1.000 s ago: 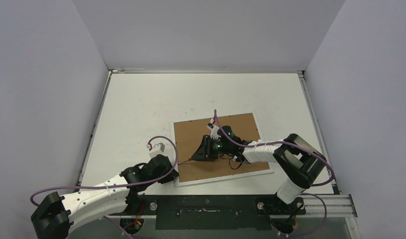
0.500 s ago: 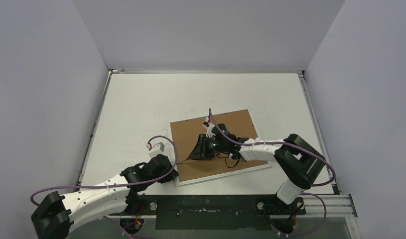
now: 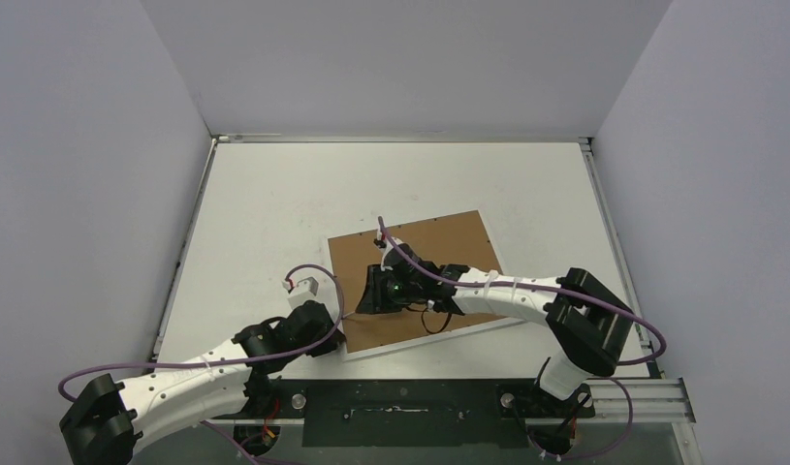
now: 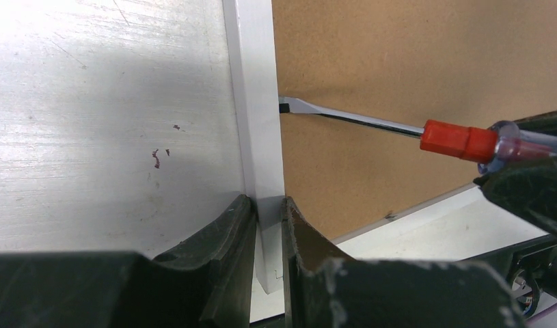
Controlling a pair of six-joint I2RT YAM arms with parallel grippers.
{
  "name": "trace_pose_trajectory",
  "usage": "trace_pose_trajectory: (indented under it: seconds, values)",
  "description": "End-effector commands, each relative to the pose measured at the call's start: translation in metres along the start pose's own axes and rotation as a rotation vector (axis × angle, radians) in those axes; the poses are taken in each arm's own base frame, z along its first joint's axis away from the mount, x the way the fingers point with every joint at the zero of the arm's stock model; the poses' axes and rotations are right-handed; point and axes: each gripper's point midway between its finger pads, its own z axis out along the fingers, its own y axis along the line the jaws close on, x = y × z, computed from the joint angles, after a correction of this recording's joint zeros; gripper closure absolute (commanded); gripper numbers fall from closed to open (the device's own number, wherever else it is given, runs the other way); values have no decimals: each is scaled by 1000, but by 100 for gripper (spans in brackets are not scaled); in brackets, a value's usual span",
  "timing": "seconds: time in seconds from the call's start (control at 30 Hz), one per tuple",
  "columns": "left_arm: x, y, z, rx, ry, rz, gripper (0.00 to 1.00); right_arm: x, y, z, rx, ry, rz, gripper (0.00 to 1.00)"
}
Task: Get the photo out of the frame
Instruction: Release the photo frame item from the photo frame.
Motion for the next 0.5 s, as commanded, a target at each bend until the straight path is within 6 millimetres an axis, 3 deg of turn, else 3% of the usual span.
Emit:
trace_pose_trajectory:
  seconds: [0.0, 0.47]
  values:
    - [13, 39, 3, -130, 26, 46, 100, 2, 52, 2, -89, 1, -90, 100]
    - [11, 41, 1, -129, 7, 26, 100, 7, 89, 12, -7, -27, -237, 100]
